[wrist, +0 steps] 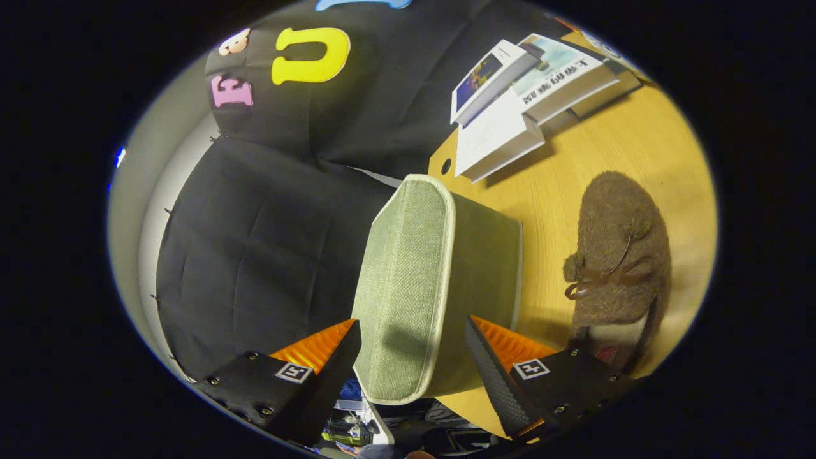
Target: Open the storage box then place both shoes into the box .Put the left shoe in first, then the right shoe, with the right side of both shoes facing outward in a uniform manner.
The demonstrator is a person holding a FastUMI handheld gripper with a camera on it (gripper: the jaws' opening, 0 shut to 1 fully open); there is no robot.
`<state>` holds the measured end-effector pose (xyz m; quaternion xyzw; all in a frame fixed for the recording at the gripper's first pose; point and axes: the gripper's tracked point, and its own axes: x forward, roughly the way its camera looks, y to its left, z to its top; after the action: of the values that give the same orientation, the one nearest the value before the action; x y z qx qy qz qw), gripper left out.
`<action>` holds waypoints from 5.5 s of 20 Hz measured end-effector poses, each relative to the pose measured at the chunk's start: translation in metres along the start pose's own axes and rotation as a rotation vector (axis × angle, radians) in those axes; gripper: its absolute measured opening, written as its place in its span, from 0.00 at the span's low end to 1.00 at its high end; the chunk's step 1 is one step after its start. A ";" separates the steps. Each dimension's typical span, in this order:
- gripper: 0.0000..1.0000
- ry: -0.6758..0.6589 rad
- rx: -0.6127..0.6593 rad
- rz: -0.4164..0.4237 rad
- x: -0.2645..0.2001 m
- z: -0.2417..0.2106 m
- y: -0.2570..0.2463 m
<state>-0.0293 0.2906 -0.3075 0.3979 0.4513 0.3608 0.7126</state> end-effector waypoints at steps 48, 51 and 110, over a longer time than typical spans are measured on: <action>0.08 0.142 -0.174 0.117 0.211 -0.015 0.251; 0.09 0.165 -0.176 0.098 0.227 -0.026 0.251; 0.67 0.036 -0.494 -0.958 -0.093 0.042 -0.160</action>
<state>0.0032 0.1316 -0.4058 -0.0383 0.4959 0.0975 0.8620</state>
